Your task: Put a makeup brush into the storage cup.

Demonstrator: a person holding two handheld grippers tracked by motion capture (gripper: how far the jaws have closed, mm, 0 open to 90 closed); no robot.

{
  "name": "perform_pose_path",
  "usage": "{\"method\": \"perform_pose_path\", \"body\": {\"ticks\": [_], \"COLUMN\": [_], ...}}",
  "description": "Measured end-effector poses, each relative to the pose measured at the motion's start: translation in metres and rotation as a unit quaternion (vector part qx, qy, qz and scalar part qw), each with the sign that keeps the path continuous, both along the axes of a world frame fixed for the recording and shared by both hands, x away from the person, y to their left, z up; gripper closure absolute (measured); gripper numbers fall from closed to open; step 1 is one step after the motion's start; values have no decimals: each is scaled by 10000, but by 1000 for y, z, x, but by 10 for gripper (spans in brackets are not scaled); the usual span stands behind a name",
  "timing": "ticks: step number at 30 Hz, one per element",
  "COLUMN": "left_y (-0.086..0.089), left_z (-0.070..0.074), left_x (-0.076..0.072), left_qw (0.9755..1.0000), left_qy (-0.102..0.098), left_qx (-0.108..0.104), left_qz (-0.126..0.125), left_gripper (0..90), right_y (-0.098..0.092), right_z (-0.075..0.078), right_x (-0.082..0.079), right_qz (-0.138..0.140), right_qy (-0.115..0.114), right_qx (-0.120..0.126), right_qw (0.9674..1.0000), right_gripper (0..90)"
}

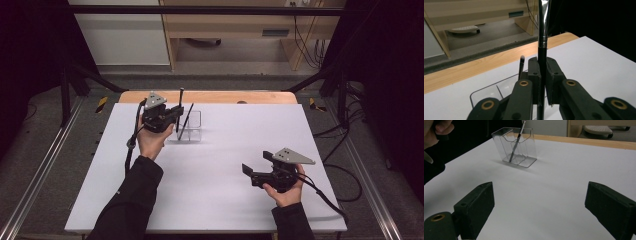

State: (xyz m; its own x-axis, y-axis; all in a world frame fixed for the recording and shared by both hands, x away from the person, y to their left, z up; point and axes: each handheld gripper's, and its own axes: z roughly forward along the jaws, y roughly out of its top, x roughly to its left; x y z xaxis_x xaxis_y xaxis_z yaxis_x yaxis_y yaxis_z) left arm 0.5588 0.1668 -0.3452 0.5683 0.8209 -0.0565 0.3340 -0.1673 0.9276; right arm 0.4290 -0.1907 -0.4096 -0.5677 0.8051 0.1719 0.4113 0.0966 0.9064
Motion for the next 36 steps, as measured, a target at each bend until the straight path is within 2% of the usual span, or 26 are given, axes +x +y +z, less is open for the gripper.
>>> {"method": "perform_pose_path", "body": {"ticks": [4,7,14,17,26,32,36], "left_y": [-1,-1,-1,0,-3,-7,-8], "left_z": [1,0,-2,-2,-5,-5,-7], "left_x": [7,13,23,27,38,43,49], "left_qw": [9999,9999,9999,9997,9997,9997,9996], "left_qy": [-43,-17,-58,-63,-63,-130,-122], "left_qx": [62,-19,-35,-138,-77,-52,4], "left_qz": [85,110,153,169,207,196,270], "left_gripper": [831,831,832,831,831,832,831], "right_y": [0,0,0,0,-1,-1,-1], "right_z": [0,1,0,0,1,1,1], "right_x": [0,0,0,0,0,1,0], "right_qz": [-6,1,-1,13,4,10,30], "right_qy": [-8,-12,-10,-2,-20,-24,-14], "right_qx": [23,28,32,34,64,62,70], "right_qw": [10000,10000,10000,10000,10000,10000,10000], "right_gripper": [95,92,89,89,83,78,78]}}
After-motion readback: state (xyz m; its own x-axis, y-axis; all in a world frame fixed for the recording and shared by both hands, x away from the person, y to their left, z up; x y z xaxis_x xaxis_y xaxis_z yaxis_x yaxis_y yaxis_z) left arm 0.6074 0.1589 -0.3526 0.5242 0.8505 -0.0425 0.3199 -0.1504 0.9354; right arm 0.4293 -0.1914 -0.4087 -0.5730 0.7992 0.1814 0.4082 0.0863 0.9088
